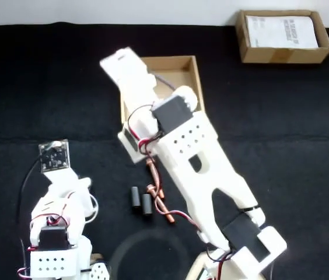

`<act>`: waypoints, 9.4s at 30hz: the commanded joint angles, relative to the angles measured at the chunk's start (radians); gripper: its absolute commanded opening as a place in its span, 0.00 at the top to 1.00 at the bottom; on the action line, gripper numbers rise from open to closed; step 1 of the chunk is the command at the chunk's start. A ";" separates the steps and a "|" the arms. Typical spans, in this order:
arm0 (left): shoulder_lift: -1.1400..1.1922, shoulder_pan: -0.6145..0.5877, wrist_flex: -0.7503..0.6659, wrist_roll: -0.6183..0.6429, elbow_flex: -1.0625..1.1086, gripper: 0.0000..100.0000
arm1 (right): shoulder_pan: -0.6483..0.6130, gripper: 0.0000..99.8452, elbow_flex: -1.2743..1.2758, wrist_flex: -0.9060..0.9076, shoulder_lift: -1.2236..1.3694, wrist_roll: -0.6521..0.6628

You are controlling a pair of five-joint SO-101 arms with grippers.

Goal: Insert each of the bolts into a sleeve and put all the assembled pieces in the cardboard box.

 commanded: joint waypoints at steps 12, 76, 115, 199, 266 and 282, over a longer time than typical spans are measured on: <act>-0.010 -0.291 0.005 -0.106 0.018 0.99 | -0.165 0.88 0.541 -0.335 -0.064 -0.098; -0.005 -0.306 0.115 -0.101 -0.145 0.99 | -0.074 0.99 -0.255 0.012 0.220 -0.135; 1.779 0.545 0.523 0.479 -1.567 0.82 | 0.710 0.99 1.176 -0.222 -1.270 0.158; 2.420 0.538 0.509 0.512 -1.920 0.87 | 0.730 0.99 1.271 -0.234 -1.412 0.215; 1.577 0.751 0.680 0.029 -2.374 0.99 | 0.341 0.99 1.876 -1.363 -1.420 -0.043; 1.173 0.685 -0.255 0.029 -1.348 0.99 | 0.283 0.99 1.868 -1.365 -1.420 -0.040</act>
